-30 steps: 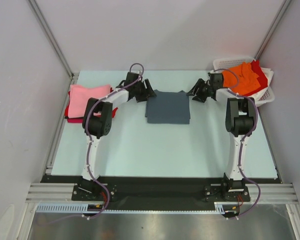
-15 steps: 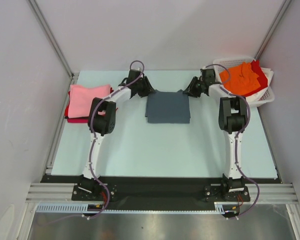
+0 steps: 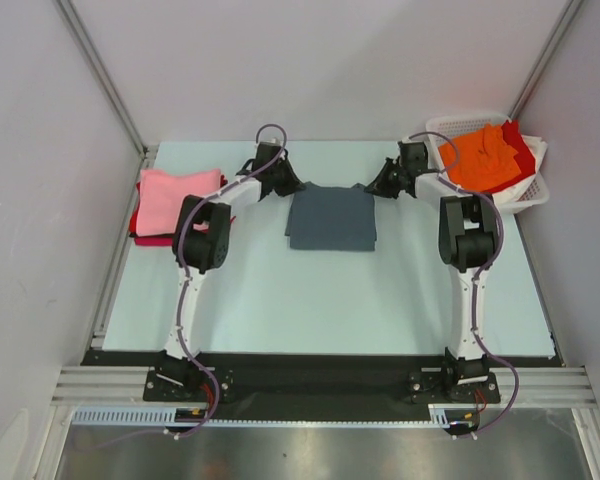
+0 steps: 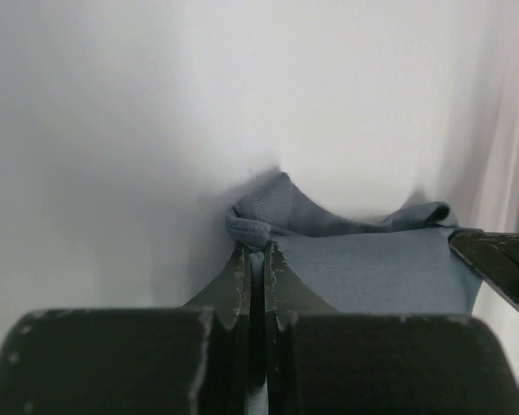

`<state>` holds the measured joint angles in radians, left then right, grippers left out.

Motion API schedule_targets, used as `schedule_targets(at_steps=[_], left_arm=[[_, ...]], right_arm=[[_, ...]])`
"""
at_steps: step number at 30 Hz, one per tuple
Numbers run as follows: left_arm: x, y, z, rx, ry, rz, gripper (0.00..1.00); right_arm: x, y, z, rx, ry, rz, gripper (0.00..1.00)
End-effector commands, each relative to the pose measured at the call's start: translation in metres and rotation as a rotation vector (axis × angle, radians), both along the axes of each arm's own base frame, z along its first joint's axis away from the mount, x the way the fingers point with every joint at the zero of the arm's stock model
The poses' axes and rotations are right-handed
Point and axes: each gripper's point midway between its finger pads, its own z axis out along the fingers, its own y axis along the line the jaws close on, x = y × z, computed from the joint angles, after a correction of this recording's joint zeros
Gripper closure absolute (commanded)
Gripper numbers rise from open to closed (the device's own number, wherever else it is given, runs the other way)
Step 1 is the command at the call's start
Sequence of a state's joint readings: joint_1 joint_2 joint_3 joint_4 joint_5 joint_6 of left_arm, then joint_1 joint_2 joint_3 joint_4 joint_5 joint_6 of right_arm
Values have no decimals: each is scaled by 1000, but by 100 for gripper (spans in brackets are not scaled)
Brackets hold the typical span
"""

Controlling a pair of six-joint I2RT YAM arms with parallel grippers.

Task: Fold and stack the t-shirts
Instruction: Neatly place the folded tshirt to the corner

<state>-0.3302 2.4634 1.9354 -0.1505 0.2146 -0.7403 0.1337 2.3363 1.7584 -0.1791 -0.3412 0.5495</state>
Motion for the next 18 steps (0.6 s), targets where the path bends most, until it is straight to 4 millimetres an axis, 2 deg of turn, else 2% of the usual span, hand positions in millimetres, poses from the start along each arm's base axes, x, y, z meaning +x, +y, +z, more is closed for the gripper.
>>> schedule_targets(at_steps=[1, 2, 3, 5, 6, 7, 8, 9, 10, 11, 12, 13, 14, 15, 16, 17, 18], left_arm=[[-7, 11, 102, 2, -211, 0, 100], [-12, 14, 109, 7, -226, -3, 100], [-19, 16, 119, 16, -247, -19, 100], [-38, 27, 143, 16, -275, -26, 100], [-45, 31, 148, 14, -282, -30, 100], [-55, 40, 140, 22, -261, -26, 100], [-64, 47, 169, 7, -309, -19, 100], [-70, 52, 175, 5, -319, -14, 100], [-79, 63, 172, 12, -310, -2, 100], [-89, 72, 198, 8, -356, 6, 100], [-95, 79, 207, 11, -370, 19, 100], [-103, 92, 204, 31, -345, 40, 100], [-107, 104, 209, 63, -345, 77, 100], [-116, 116, 231, 88, -385, 95, 100], [-122, 135, 229, 119, -348, 130, 100], [-126, 148, 236, 135, -353, 160, 100], [-136, 160, 249, 139, -365, 177, 99]], right_arm=[[-9, 32, 83, 63, -168, 81, 100], [-18, 35, 82, 65, -162, 95, 100], [-23, 38, 104, 59, -200, 97, 100], [-40, 51, 112, 42, -211, 124, 100], [-48, 57, 133, 45, -249, 137, 100], [-58, 69, 143, 49, -268, 163, 100], [-65, 77, 151, 51, -285, 181, 100], [-74, 83, 153, 45, -286, 194, 100], [-81, 87, 175, 54, -326, 202, 100], [-92, 101, 182, 60, -340, 232, 100], [-98, 108, 194, 66, -365, 246, 100], [-104, 116, 201, 71, -379, 260, 100], [-116, 130, 219, 84, -418, 289, 100], [-121, 139, 229, 93, -440, 296, 100], [-124, 147, 243, 103, -469, 304, 100], [-128, 154, 252, 110, -487, 310, 100], [-138, 173, 261, 129, -501, 343, 100]])
